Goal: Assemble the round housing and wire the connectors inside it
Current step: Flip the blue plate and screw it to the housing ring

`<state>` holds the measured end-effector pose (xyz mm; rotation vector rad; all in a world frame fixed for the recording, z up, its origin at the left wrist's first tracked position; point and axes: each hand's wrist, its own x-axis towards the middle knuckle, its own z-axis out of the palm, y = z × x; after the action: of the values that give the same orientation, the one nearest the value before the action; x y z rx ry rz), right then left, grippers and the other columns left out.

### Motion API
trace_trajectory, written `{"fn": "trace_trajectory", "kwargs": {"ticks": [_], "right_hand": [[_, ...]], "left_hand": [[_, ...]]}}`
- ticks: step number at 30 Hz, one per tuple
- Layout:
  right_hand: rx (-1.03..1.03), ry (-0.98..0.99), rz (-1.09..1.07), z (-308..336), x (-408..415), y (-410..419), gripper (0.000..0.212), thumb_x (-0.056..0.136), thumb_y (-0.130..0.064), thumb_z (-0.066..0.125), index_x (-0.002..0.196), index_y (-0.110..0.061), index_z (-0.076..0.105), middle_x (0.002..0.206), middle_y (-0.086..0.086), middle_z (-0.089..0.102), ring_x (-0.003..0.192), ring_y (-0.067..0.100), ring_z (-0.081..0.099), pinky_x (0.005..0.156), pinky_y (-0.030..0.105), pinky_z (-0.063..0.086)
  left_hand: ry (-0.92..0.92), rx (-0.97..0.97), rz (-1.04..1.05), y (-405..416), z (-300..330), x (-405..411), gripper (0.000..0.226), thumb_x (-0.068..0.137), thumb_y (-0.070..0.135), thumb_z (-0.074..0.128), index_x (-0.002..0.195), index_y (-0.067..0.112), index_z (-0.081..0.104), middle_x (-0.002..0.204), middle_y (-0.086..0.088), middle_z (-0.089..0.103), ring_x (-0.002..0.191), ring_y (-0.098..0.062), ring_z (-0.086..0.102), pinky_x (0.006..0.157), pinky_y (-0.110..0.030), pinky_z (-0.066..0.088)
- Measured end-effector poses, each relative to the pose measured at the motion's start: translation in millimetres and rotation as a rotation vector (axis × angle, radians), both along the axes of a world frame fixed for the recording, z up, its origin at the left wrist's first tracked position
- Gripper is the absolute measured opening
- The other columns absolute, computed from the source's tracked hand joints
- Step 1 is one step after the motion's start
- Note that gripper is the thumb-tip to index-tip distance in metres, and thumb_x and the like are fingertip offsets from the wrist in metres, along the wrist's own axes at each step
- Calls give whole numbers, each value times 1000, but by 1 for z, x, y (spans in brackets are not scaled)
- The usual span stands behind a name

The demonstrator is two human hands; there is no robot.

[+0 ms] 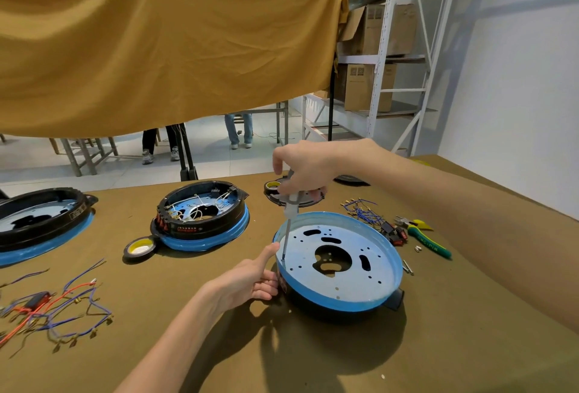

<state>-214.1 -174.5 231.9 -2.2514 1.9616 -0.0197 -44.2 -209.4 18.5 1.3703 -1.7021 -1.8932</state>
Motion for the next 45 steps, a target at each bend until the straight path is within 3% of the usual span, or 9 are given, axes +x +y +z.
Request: {"fn": "trace_trajectory", "kwargs": {"ticks": [6,9,13,17,21,32,37,41,45], "right_hand": [[77,-96,1,2,-5,1,49,90,-24,73,129,-18,43,85,7,70,56,15,67,46,23,51],[-55,39,-14,-4,-2,-2,38,100,-41,59,119,-8,55,74,7,74,50,19,70,41,23,51],[2,-51,62,-2,0,-3,52,87,-31,73,128,-25,41,87,0,69,71,20,73,60,37,62],[-79,90,41,-5,4,-8,45,92,-44,62,121,-10,57,71,3,74,55,19,73,53,35,63],[31,-49,63,-1,4,-8,57,84,-32,75,127,-25,38,77,1,69,47,9,66,46,25,54],[-89,79,43,-7,5,-5,46,94,-47,62,121,-10,58,74,5,73,53,18,71,41,26,50],[45,-56,108,-4,4,2,62,79,-37,76,128,-33,37,89,5,69,77,27,73,64,44,62],[-211,218,77,-11,9,-2,50,96,-57,56,123,-14,55,87,7,70,71,26,73,64,44,62],[51,5,46,-1,5,-1,60,83,-45,72,131,-27,41,96,5,67,87,29,72,72,48,61]], "left_hand": [[-12,-12,18,-3,-4,0,102,61,87,53,108,-2,70,81,-8,71,69,-13,65,65,-21,54],[-1,-11,21,-6,-7,2,108,53,90,59,109,-2,70,78,-7,72,67,-12,68,67,-21,55],[14,-21,9,-9,-10,4,112,51,94,63,110,-2,70,79,-6,76,69,-12,71,69,-21,55],[17,-30,14,-9,-12,4,120,42,97,65,110,-2,69,77,-5,76,68,-12,71,68,-21,56],[9,-51,3,-9,-12,4,123,39,100,64,109,-1,69,77,-5,76,67,-11,71,68,-20,55],[16,-19,27,-8,-11,2,109,52,90,61,108,-4,69,72,-5,73,64,-12,68,64,-21,55],[13,-32,23,-7,-10,1,111,52,90,58,108,-4,70,77,-8,73,68,-13,68,67,-21,54],[30,-27,23,-5,-10,2,107,59,88,59,109,-5,70,80,-9,72,72,-15,67,69,-22,54],[26,-34,20,-4,-9,3,106,59,89,59,109,-4,70,82,-9,73,73,-15,69,68,-20,54]]}}
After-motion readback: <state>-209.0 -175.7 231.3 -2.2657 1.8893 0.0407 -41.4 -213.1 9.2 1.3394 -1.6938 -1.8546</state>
